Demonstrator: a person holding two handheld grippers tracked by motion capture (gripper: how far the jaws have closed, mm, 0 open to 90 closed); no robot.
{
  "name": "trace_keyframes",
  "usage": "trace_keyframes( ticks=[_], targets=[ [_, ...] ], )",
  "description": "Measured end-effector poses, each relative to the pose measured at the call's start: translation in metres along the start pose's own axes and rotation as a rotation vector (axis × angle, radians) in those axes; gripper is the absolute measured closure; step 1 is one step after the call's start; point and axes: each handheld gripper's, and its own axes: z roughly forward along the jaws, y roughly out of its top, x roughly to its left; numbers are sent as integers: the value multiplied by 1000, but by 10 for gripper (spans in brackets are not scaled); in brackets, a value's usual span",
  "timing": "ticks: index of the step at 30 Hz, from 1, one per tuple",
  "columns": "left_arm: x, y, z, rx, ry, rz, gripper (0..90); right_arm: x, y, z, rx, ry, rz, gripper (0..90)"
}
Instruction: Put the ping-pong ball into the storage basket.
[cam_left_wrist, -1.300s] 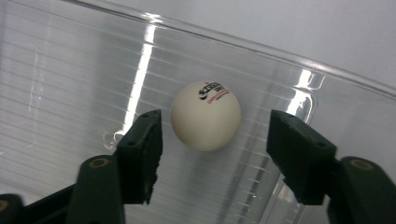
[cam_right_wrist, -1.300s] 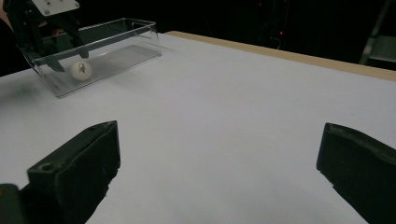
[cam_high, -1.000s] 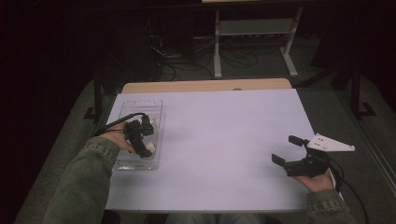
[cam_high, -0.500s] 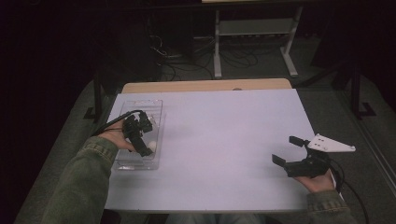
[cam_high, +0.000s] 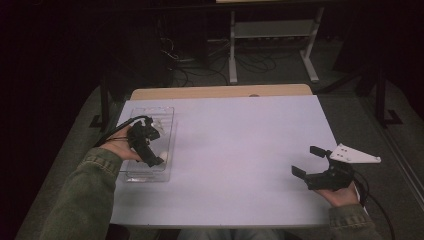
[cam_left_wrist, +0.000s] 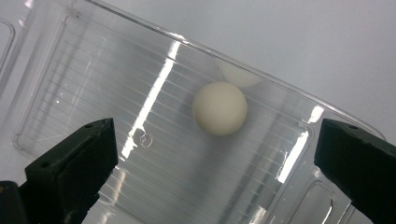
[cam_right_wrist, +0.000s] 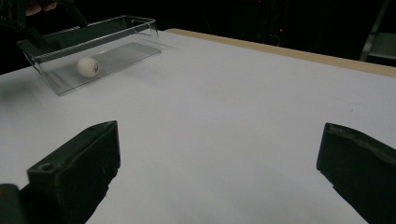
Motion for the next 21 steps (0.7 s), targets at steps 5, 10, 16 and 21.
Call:
trace_keyframes(
  ticks=[5, 10, 16, 21],
  targets=[
    [-1, -3, -2, -31, 0, -12, 0, 0, 0, 0, -1, -1, 0, 0],
    [-2, -8, -3, -69, 2, -37, 0, 0, 0, 0, -3, 0, 1, 0],
    [-1, -15, -8, -131, 18, -79, 0, 0, 0, 0, 0, 0, 2, 0],
    [-4, -19, -11, -158, 40, -83, 0, 0, 0, 0, -3, 1, 3, 0]
  ],
)
